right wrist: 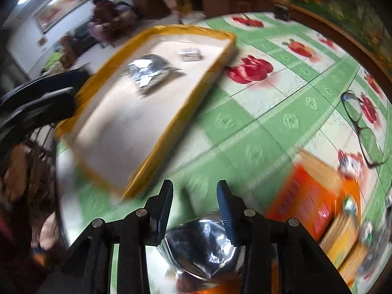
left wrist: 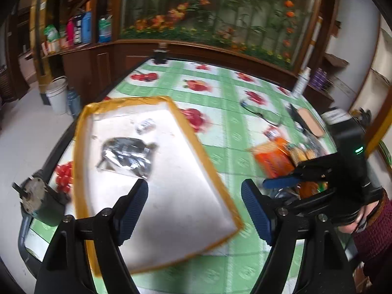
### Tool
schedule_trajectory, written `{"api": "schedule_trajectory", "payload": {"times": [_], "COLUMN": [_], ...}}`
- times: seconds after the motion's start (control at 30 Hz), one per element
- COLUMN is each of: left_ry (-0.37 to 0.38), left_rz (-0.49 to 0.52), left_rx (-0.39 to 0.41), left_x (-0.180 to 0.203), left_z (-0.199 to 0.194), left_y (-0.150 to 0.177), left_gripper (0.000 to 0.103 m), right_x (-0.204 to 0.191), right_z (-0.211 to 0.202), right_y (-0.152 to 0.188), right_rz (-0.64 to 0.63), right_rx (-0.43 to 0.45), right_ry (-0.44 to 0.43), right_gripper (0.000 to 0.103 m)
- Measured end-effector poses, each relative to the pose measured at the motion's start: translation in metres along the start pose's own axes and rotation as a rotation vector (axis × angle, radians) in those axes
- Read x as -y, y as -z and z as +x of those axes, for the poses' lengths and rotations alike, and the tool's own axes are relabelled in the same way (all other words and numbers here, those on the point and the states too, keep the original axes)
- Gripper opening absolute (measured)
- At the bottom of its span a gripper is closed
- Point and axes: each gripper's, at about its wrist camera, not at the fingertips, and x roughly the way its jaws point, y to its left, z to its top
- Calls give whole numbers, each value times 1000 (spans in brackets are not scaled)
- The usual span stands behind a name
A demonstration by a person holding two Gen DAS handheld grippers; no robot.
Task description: Organize snacks
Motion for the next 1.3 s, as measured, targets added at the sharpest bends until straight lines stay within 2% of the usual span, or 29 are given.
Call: {"api": "schedule_trajectory", "payload": {"times": [0.07, 0.17, 0.27, 0.33, 0.43, 0.6, 0.73, 0.83, 1.0, 1.1, 1.17, 1.23, 1.3], "left_ry": [37, 107, 156, 145, 113, 72, -48, -40, -48, -75, -62, -64, -67], "left_rz": [21, 38, 47, 61, 80, 67, 88, 63, 82, 112, 98, 101, 108], "left_rx": [-4, -24, -58, -97, -137, -161, -175, -189, -195, -184, -179, -162, -156], "left_x": [14, 39, 63, 81, 101, 120, 128, 125, 134, 141, 139, 137, 136], "left_z": [-1, 3, 12, 19, 27, 41, 59, 69, 79, 83, 83, 81, 79], "left_y": [7, 19, 32, 42, 57, 70, 72, 71, 73, 74, 72, 71, 71], "left_gripper": [83, 83, 83, 83, 83, 83, 84, 84, 85, 85, 85, 63, 63], "right_x": [4, 27, 52, 68, 84, 86, 79, 74, 71, 74, 76, 76, 72], "right_z": [-28, -69, -87, -93, -93, -101, -109, -110, -103, -98, -98, -99, -101], "right_y": [20, 55, 87, 107, 125, 126, 126, 127, 127, 130, 132, 134, 134], "right_rz": [42, 197, 336, 433, 520, 530, 514, 509, 529, 565, 584, 598, 599], "right_rx": [88, 234, 322, 360, 373, 404, 425, 423, 378, 357, 353, 346, 342], "right_ry": [-8, -2, 16, 47, 17, 13, -3, -5, 4, -24, -14, -3, 4], "right_gripper": [40, 40, 40, 40, 40, 40, 40, 40, 40, 41, 42, 53, 61]}}
